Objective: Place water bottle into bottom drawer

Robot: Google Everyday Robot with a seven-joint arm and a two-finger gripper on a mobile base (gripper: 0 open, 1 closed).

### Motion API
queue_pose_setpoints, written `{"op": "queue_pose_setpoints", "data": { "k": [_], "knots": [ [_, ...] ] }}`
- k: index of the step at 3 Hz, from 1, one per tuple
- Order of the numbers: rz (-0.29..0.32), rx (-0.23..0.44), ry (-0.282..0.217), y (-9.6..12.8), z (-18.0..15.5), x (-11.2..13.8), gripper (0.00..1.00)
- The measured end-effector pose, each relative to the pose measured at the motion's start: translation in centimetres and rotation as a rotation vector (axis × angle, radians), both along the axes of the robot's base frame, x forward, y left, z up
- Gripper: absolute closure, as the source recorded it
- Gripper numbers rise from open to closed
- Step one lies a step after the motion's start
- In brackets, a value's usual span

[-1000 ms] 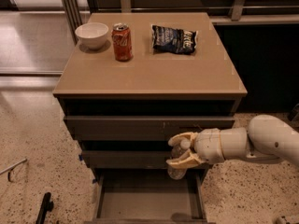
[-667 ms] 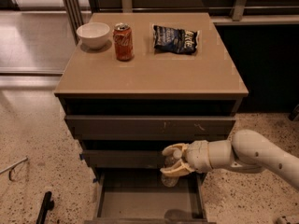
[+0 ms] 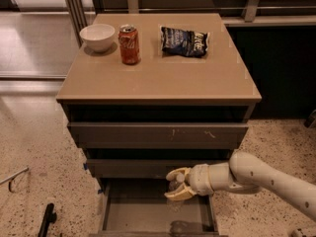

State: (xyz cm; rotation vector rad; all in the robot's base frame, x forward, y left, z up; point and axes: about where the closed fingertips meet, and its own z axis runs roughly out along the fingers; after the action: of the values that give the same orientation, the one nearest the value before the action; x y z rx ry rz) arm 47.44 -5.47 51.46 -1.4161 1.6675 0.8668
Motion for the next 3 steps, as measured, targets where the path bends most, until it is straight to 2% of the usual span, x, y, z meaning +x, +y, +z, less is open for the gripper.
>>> {"op": "queue_pose_setpoints", "data": {
  "k": [1,2,3],
  "knots": [
    [0.002,0.001,0.005,0.1,-0.3,-0.1,1.0],
    [0.001,-0.006,0.0,0.1,-3.2,0.0,1.0],
    [-0.009,-0.003,-0.011,-0.2,-8.8,1.0,1.0]
  ]
}}
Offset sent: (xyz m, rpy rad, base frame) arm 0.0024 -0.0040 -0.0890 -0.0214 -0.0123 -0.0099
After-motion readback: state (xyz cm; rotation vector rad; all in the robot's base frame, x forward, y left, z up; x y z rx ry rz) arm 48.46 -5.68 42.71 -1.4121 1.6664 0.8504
